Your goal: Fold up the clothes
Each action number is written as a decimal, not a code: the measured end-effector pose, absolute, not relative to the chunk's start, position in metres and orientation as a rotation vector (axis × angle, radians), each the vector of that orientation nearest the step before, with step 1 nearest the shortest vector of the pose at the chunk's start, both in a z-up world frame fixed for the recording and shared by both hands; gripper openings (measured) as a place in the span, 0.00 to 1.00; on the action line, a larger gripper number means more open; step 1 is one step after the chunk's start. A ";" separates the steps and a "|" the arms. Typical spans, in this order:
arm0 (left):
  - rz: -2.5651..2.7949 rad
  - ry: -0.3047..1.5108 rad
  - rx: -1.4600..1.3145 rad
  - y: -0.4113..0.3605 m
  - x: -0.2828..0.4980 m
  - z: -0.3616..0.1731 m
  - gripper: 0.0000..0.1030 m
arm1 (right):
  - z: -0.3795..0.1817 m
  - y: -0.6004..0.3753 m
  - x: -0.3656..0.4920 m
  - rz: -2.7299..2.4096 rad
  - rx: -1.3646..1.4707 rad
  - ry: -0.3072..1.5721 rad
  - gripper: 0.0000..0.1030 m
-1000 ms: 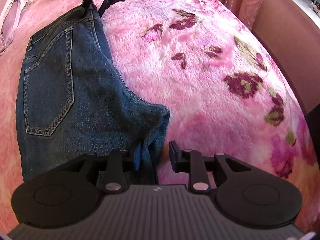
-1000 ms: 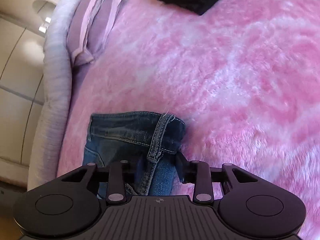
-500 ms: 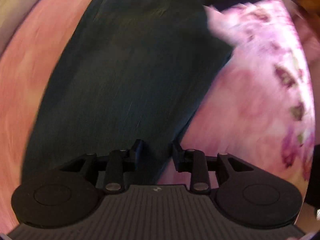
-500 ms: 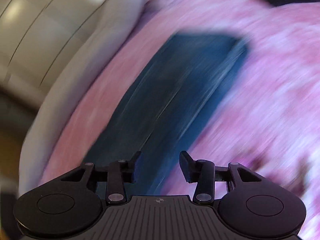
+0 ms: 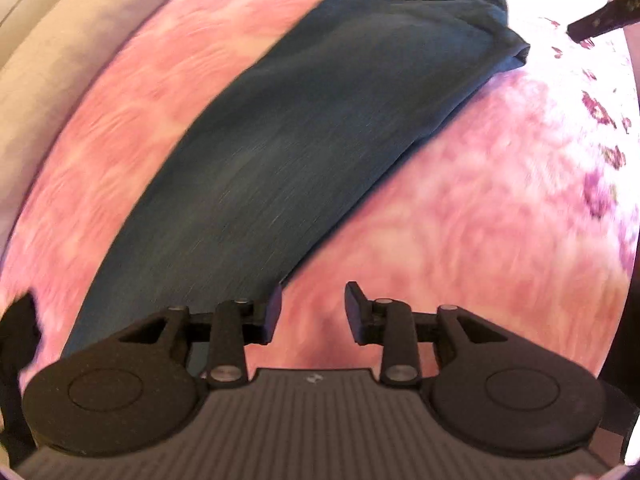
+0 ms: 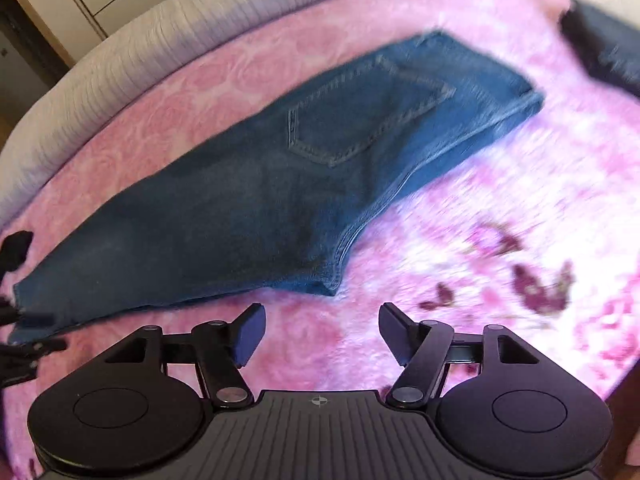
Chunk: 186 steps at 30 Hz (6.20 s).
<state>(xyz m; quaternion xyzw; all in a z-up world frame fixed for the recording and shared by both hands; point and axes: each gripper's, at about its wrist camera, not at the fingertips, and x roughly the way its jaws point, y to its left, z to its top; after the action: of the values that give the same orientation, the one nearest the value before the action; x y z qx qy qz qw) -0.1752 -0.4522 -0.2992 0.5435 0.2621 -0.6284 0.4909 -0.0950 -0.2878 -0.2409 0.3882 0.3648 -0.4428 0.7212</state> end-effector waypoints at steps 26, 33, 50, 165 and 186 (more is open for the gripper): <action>-1.456 0.665 1.038 -0.340 0.011 -0.222 0.39 | -0.150 -0.131 0.100 -0.992 0.574 1.064 0.69; -1.394 0.708 1.028 -0.329 0.012 -0.227 0.40 | -0.161 -0.139 0.102 -0.931 0.564 1.073 0.69; -1.259 0.594 1.062 -0.288 0.102 -0.217 0.64 | -0.251 -0.013 0.316 -0.221 -0.227 0.977 0.63; -2.186 -0.915 1.684 -0.577 -0.076 -0.368 0.15 | -0.278 -0.153 0.199 -0.515 -0.034 0.928 0.46; -2.147 -0.564 1.745 -0.506 -0.042 -0.273 0.10 | -0.252 -0.142 0.193 -0.512 -0.037 1.008 0.12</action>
<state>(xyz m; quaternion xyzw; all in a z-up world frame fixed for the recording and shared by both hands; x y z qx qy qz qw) -0.0417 -0.5062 -0.2732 0.6102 -0.1972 -0.7508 0.1587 0.1934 -0.1418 -0.2516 -0.0176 0.4777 -0.2428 0.8441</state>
